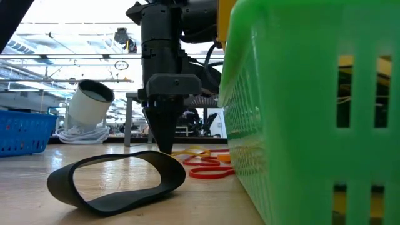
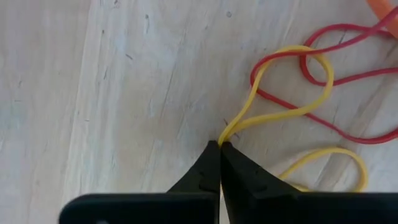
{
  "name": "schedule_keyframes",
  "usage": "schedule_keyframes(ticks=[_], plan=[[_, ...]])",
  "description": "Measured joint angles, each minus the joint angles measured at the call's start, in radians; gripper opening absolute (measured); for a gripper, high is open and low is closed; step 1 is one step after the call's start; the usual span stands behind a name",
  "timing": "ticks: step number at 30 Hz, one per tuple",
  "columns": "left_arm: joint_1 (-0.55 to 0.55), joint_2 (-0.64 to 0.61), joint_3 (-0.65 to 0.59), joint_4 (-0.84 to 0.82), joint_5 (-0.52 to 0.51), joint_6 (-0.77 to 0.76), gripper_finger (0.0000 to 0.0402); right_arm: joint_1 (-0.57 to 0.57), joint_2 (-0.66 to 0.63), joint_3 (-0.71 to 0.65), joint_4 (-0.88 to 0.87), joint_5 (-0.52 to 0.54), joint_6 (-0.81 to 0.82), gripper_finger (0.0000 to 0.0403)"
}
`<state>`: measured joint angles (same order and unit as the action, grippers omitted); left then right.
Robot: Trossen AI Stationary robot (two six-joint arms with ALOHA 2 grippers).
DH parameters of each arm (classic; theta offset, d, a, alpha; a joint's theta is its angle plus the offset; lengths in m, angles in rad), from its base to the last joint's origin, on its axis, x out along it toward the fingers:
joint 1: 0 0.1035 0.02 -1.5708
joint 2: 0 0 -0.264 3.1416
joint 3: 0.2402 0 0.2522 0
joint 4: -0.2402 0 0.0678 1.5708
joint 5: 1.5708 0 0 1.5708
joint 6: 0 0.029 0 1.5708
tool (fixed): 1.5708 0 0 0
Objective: Pick & Place Office Desk Supplies
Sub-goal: Put the yellow rubber band into the blue bin
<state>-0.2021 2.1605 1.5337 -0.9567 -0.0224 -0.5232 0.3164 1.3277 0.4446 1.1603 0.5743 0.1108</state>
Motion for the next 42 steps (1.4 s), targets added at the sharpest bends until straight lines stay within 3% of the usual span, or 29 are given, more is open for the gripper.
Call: schedule_keyframes(ticks=[24, 33, 42], plan=[[-0.003, -0.299, -0.004, -0.133, -0.032, -0.068, 0.0001, 0.000, 0.000, 0.000, 0.002, 0.000, 0.000, 0.0155], [-0.039, -0.472, -0.003, -0.338, -0.091, -0.210, 0.0000, 0.000, 0.000, 0.000, 0.002, 0.000, 0.000, 0.0155], [-0.092, -0.566, -0.003, -0.611, -0.119, -0.409, 0.0000, 0.000, 0.000, 0.000, 0.000, 0.000, 0.000, 0.0155]])
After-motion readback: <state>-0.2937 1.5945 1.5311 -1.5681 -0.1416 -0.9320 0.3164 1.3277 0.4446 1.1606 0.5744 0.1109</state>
